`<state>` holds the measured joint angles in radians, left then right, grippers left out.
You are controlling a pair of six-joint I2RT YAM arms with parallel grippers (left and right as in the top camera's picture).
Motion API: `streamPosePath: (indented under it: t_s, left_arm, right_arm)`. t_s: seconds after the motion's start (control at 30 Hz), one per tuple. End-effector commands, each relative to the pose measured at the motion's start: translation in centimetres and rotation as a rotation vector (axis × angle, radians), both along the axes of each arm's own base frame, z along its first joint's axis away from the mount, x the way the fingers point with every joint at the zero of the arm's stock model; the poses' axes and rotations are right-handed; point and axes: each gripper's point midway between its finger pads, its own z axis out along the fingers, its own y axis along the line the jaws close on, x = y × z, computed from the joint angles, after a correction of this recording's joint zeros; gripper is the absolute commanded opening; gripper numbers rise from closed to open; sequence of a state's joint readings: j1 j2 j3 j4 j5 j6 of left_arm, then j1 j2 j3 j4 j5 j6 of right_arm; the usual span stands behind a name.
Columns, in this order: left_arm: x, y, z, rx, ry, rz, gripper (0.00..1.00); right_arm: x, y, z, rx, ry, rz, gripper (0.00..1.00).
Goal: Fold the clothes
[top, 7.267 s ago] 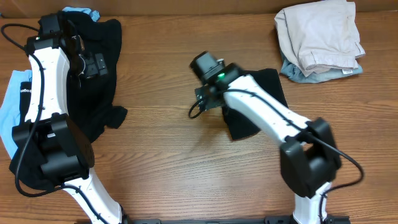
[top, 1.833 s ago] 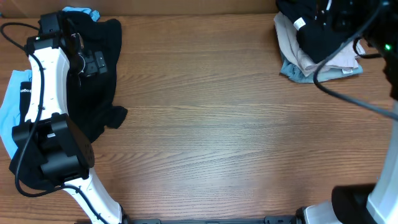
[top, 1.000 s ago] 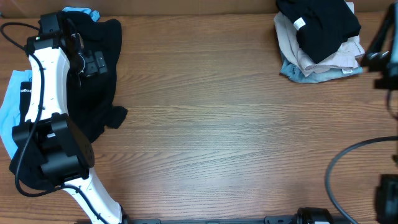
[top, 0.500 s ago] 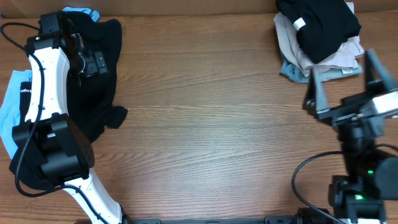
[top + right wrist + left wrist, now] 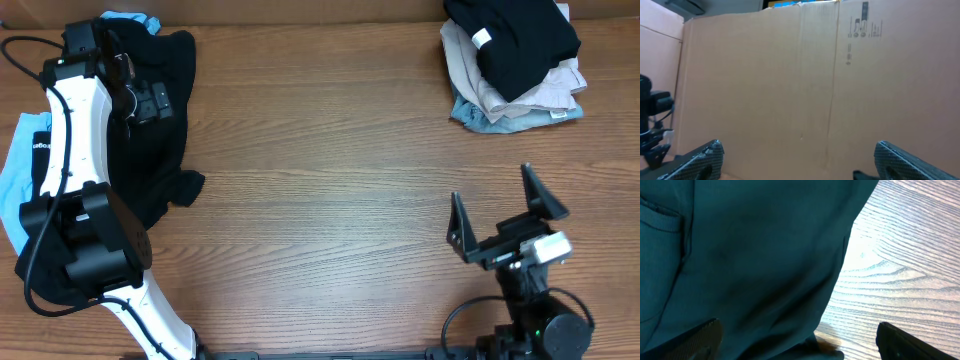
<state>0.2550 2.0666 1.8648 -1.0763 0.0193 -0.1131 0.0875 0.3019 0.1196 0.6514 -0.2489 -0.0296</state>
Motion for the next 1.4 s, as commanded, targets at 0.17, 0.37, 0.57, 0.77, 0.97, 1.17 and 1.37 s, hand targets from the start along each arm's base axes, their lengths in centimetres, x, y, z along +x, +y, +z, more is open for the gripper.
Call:
streamPosePath:
  t_s: [0.17,0.37,0.57,0.77,0.97,1.17,1.37]
  left_arm:
    - [0.0,-0.5,0.1,-0.007,-0.001,-0.010,1.00]
    - [0.0,-0.5,0.1,-0.007,-0.002,-0.010,1.00]
    - [0.0,-0.5,0.1,-0.007,-0.002,-0.010,1.00]
    - [0.0,-0.5,0.1,-0.007,-0.002,-0.010,1.00]
    - [0.0,-0.5,0.1,-0.007,-0.001,-0.010,1.00]
    - [0.0,-0.5,0.1,-0.007,-0.002,-0.010,1.00]
    - [0.0,-0.5,0.1,-0.007,-0.002,-0.010,1.00]
  right_arm:
    - [0.2,-1.7,-3.7,0.058,0.054,-0.091,1.00]
    - [1.8,-2.7,-7.4,0.061,0.221,-0.163,1.00]
    - [2.5,-2.6,-12.3,0.023,0.418,-0.171,1.00]
    - [2.2,-2.7,-14.9,0.003,0.517,-0.176,1.00]
    - [2.1,-3.0,-15.6,0.002,0.546,-0.193,1.00]
    - [2.2,-3.3,-15.7,0.006,0.548,-0.209,1.00]
    - [2.2,-3.3,-15.7,0.006,0.548,-0.209,1.00]
